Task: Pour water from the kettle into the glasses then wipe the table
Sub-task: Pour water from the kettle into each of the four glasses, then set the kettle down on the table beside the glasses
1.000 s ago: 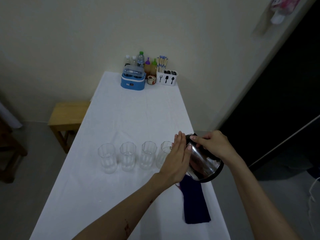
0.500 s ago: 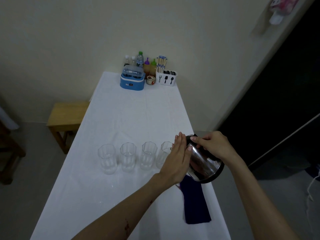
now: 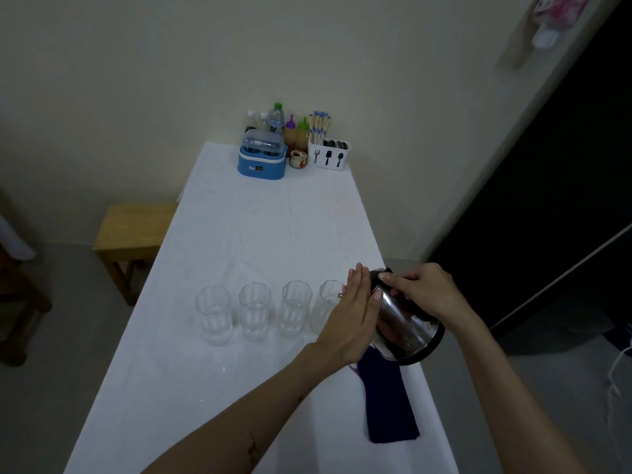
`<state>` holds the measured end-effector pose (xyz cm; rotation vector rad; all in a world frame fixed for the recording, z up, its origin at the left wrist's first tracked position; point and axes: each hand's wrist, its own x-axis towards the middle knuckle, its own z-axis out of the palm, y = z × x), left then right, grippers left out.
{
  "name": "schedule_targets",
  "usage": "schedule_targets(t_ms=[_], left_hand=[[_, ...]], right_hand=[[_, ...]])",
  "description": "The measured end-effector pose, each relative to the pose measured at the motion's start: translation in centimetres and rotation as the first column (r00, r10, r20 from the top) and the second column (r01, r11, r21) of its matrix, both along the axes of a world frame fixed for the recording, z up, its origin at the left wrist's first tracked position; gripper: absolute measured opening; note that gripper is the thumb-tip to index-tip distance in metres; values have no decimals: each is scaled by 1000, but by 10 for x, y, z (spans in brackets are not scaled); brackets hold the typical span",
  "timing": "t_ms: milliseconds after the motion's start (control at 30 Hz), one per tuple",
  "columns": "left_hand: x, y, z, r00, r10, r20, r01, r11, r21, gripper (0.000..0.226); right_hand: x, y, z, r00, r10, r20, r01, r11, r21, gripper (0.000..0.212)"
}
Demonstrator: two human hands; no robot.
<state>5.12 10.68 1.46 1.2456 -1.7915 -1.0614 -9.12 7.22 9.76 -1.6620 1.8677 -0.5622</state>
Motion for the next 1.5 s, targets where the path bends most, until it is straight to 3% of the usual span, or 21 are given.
schedule_targets(t_ms=[333, 400, 667, 800, 967, 1167, 1233, 1500], left_hand=[[-3, 0, -8, 999, 12, 51, -10, 999, -42, 54], [-3, 1, -9, 994, -45, 98, 53, 996, -77, 53], [-11, -5, -24, 978, -92, 188, 117, 985, -125, 56], [-20, -7, -30, 961, -101, 258, 151, 972, -183, 55], [-37, -16, -34, 929, -149, 339, 231, 948, -217, 57], [-60, -52, -40, 867, -242, 435, 351, 917, -190, 69], [-69, -67, -42, 841, -253, 478, 364, 918, -156, 67], [-90, -113, -74, 752, -289, 592, 391, 919, -48, 55]], right_hand=[[-10, 10, -22, 995, -50, 83, 51, 999, -14, 38], [-13, 12, -26, 992, -69, 108, 71, 997, -15, 36], [-29, 21, -51, 931, -169, 324, 160, 986, 57, 37], [-39, 26, -65, 799, -323, 507, 290, 946, 146, 44], [-59, 20, -96, 612, -512, 603, 439, 854, 279, 61], [-78, -4, -133, 387, -616, 687, 558, 749, 358, 35], [-81, -15, -144, 349, -626, 697, 584, 727, 360, 28], [-85, -55, -193, 171, -646, 744, 615, 660, 432, 26]])
